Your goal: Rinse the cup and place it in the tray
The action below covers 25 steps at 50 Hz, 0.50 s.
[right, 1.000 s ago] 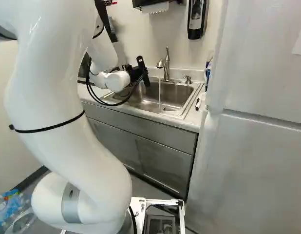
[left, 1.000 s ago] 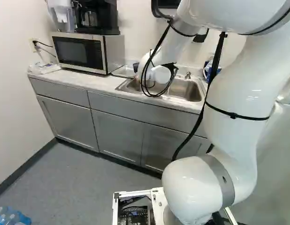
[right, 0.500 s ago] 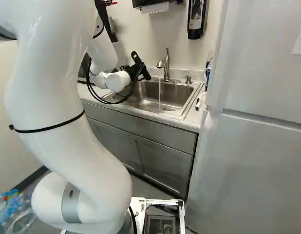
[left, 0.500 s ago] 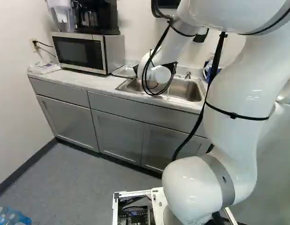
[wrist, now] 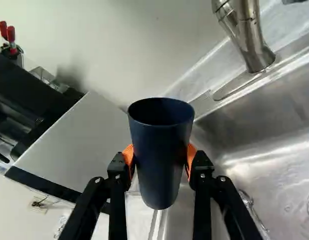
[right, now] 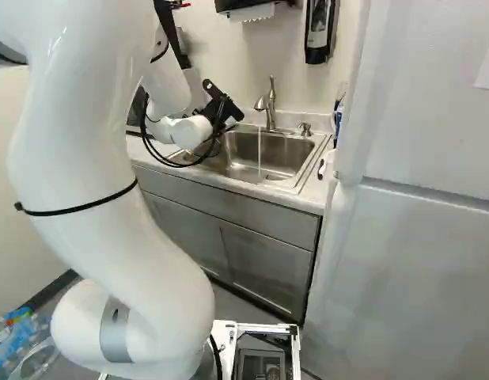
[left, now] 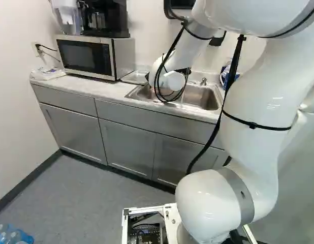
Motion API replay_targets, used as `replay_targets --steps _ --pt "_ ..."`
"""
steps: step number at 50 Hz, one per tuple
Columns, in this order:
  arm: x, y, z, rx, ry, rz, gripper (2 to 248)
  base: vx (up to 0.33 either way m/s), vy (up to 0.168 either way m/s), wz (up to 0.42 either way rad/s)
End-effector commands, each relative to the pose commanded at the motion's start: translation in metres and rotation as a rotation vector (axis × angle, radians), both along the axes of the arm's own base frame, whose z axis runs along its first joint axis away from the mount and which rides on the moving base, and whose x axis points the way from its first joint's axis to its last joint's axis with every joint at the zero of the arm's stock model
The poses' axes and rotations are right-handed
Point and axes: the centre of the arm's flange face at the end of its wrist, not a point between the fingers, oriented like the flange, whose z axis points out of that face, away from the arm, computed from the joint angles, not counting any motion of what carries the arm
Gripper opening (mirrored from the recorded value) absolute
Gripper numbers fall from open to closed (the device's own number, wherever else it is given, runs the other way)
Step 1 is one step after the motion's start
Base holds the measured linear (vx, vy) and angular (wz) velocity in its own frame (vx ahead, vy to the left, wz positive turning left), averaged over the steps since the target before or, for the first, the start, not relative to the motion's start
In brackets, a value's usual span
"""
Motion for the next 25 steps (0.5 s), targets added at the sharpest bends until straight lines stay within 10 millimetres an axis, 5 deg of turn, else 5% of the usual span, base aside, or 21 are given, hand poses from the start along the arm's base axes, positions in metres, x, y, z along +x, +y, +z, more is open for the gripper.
replay_targets --steps 25 --pt "0.0 0.0 0.0 -0.259 -0.017 0.037 120 0.0 0.0 0.0"
